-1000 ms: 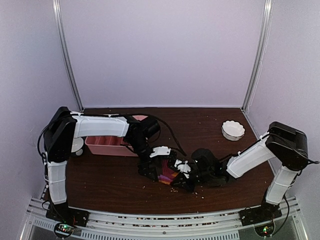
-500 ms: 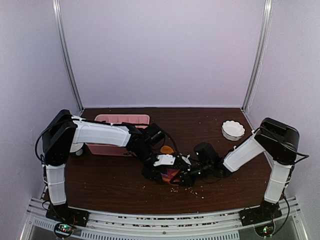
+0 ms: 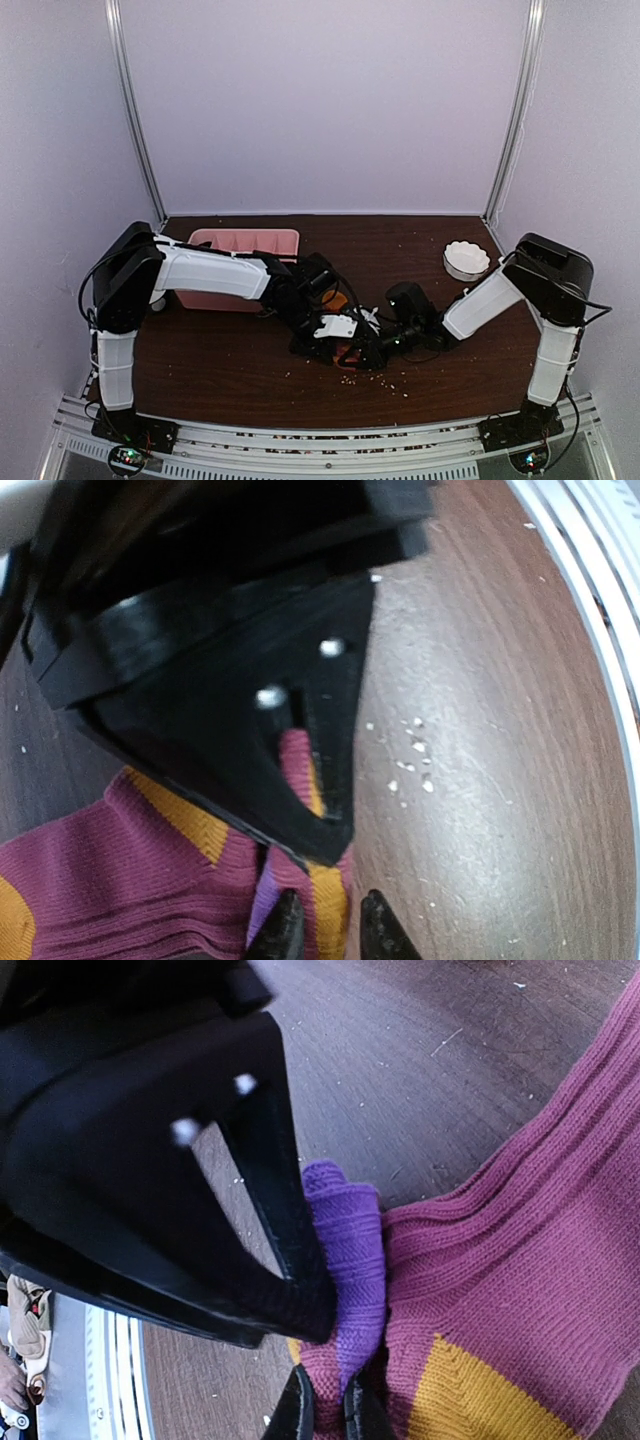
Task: Roll the socks
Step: Roll the sock.
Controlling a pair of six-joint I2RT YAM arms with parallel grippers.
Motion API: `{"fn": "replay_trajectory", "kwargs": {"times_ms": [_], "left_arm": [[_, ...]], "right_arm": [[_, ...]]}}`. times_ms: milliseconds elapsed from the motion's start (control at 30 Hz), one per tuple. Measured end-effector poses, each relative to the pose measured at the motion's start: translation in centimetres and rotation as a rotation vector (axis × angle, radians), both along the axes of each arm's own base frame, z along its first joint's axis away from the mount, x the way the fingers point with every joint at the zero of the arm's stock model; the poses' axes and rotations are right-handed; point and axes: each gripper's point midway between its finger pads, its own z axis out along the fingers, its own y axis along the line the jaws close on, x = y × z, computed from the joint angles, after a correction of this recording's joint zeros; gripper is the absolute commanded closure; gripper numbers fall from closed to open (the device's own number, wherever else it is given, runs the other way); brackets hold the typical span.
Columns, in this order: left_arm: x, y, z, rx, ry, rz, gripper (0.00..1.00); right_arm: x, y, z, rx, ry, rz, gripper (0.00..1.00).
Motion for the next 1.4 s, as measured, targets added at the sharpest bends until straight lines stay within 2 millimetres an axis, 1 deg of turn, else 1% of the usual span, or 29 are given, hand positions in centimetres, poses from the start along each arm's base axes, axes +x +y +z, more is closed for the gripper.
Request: {"fn": "replay_trajectory", "kwargs": {"times_ms": [167, 233, 400, 433, 500, 633, 733, 867, 967, 1000, 1033, 1067, 1100, 1133, 1200, 1267, 1333, 1400], "left_arm": [[0.7, -0.5, -0.4, 0.016, 0.034, 0.007, 0.89], [0.7, -0.6, -0.5, 0.02, 0.058, 0.006, 0.89], [0.8, -1.3, -0.8, 0.03, 0.143, 0.002, 0.91], [0.8, -1.4, -0.8, 0.038, 0.166, 0.003, 0.91], [0.5, -1.6, -0.8, 0.041, 0.208, -0.012, 0.91], [0.0, -1.3, -1.2, 0.08, 0.271, -0.004, 0.92], [0.0, -1.2, -1.2, 0.093, 0.305, 0.012, 0.92], [-0.2, -0.8, -1.2, 0.11, 0.349, 0.03, 0.92], [-0.4, -0.4, -1.1, 0.135, 0.406, 0.042, 0.92], [-0.5, -0.3, -1.1, 0.144, 0.432, 0.046, 0.92], [-0.6, -0.2, -1.2, 0.153, 0.46, 0.051, 0.92], [-0.7, -0.2, -1.2, 0.158, 0.486, 0.053, 0.91], [-0.7, -0.1, -1.2, 0.162, 0.508, 0.055, 0.91], [-0.8, 0.0, -1.2, 0.167, 0.532, 0.057, 0.91], [-1.1, 0.3, -1.2, 0.179, 0.573, 0.06, 0.91], [-1.5, 0.8, -1.2, 0.201, 0.605, 0.066, 0.91], [-1.8, 1.1, -1.2, 0.217, 0.621, 0.067, 0.91], [-2.0, 1.4, -1.2, 0.229, 0.63, 0.067, 0.91]], "right_arm": [[-0.1, -0.4, 0.0, -0.005, -0.01, -0.011, 1.0], [-0.2, -0.7, 0.1, -0.01, -0.02, -0.022, 0.96], [-0.2, -1.6, 0.4, -0.013, -0.042, -0.069, 0.65], [-0.3, -1.9, 0.6, -0.005, -0.055, -0.078, 0.62], [-0.5, -2.6, 0.9, 0.009, -0.063, -0.111, 0.62], [-0.9, -3.8, 1.3, 0.024, -0.093, -0.158, 0.63], [-1.2, -4.8, 1.4, 0.023, -0.116, -0.187, 0.64], [-1.8, -6.6, 1.4, 0.012, -0.147, -0.229, 0.64], [-1.8, -7.8, 2.4, 0.022, -0.214, -0.273, 0.64], [-1.5, -8.1, 3.1, 0.03, -0.254, -0.292, 0.78], [-1.2, -8.3, 4.0, 0.044, -0.288, -0.311, 0.98], [-0.6, -8.3, 5.4, 0.065, -0.335, -0.332, 0.43], [-0.1, -8.3, 6.5, 0.084, -0.373, -0.349, 0.05], [0.5, -8.4, 7.9, 0.109, -0.401, -0.378, 0.0], [1.9, -8.7, 9.8, 0.122, -0.453, -0.446, 0.0], [3.1, -8.9, 10.8, 0.111, -0.475, -0.49, 0.0], [3.9, -9.3, 11.2, 0.109, -0.49, -0.521, 0.0], [4.4, -10.9, 11.3, 0.103, -0.501, -0.598, 0.0]]}}
